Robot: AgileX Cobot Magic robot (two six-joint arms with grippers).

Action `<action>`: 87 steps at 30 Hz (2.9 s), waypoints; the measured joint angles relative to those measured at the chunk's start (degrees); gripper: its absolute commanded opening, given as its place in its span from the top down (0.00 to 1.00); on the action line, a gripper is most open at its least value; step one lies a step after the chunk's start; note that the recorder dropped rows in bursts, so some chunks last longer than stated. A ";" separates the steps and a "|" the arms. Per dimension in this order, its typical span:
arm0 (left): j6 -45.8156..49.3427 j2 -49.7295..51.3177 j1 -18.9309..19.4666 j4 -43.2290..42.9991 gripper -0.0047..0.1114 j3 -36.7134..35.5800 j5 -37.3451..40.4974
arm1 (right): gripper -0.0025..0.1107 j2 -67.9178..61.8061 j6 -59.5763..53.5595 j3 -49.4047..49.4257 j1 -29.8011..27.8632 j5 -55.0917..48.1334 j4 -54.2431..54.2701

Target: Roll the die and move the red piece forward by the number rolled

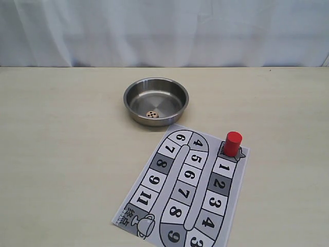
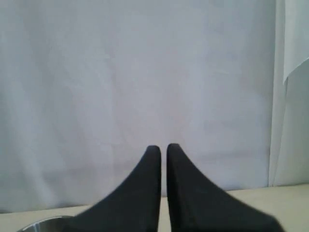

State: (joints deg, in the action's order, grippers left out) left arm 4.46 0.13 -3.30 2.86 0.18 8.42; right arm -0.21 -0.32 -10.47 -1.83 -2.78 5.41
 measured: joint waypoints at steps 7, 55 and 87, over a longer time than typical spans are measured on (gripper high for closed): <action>0.00 0.00 0.00 0.00 0.96 0.00 0.00 | 0.94 0.08 0.00 -9.52 0.00 -6.47 0.00; 0.00 0.00 0.00 0.00 0.96 0.00 0.00 | 0.94 -89.25 -9.91 -64.20 22.36 -37.25 0.67; 0.00 0.00 0.00 0.00 0.96 0.00 0.00 | 0.50 -135.87 3.09 -109.04 28.70 -48.44 5.68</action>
State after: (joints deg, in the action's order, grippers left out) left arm 4.46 0.13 -3.30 2.86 0.18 8.42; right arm -136.08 2.77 -119.51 26.87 -51.22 11.10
